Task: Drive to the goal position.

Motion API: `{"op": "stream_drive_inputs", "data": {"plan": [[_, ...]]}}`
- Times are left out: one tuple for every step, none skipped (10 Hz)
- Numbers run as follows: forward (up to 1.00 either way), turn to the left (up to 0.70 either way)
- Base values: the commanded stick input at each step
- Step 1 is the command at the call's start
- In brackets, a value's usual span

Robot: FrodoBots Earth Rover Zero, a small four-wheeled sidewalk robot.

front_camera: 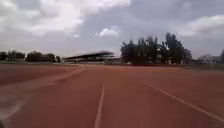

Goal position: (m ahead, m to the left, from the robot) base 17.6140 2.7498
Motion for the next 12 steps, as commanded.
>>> {"op": "stream_drive_inputs", "data": {"plan": [[0.45,0.0],[0.45,0.0],[0.45,0.0],[0.45,0.0],[0.45,0.0],[0.45,0.0],[0.45,0.0],[0.45,0.0],[0.45,0.0],[0.45,0.0],[0.45,0.0],[0.45,0.0]]}}
